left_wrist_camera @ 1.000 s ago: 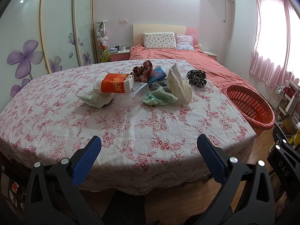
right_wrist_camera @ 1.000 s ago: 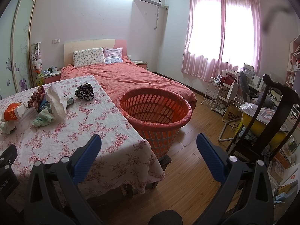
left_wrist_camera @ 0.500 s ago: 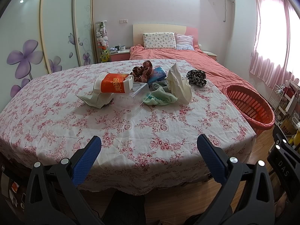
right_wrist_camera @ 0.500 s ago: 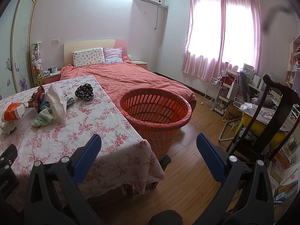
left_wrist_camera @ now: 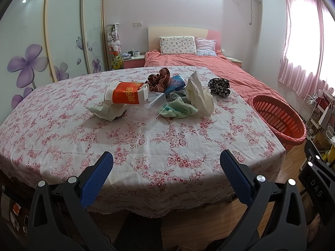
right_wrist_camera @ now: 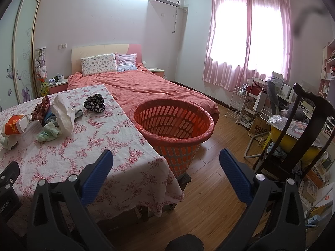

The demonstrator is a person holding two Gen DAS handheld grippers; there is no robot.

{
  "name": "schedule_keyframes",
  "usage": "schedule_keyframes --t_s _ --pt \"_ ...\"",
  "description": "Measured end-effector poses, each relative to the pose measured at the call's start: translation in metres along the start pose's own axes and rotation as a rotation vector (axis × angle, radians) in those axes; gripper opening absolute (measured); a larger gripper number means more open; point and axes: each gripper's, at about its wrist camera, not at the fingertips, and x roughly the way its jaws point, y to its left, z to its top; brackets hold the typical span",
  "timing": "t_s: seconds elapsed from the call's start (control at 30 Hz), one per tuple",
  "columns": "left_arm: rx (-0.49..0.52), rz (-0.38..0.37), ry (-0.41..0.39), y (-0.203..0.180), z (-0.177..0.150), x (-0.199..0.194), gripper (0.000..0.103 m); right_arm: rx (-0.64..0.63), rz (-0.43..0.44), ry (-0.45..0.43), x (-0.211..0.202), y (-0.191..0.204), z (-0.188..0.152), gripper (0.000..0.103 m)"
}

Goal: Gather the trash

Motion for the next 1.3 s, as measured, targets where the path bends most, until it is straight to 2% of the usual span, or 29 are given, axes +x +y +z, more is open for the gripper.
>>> schedule_keyframes --t_s 0.37,0.6,0.87,1.03,1.1,1.3 --pt "-0.010 -0.020 0.016 0.005 -0.001 0.007 0.101 0.015 0.045 0.007 0.007 0.003 0.005 0.099" --pt "-0.046 -0.047 0.035 0.020 0.003 0.018 0.101 0.012 0.179 0.070 0.030 0.028 0.013 0.099" --pt "-0.079 0.023 0.009 0.053 0.014 0.034 0.101 -0.009 0.332 0.092 0.055 0.074 0.036 0.098" --pt "-0.122 0.042 0.022 0.079 0.020 0.048 0.101 -0.005 0.432 0.138 0.078 0.109 0.046 0.086" --pt "-0.131 0.045 0.017 0.086 0.022 0.051 0.101 0.006 0.473 0.168 0.088 0.123 0.050 0.077" --pt "-0.163 0.063 -0.004 0.106 0.030 0.058 0.101 -0.007 0.525 0.196 0.110 0.163 0.055 0.067"
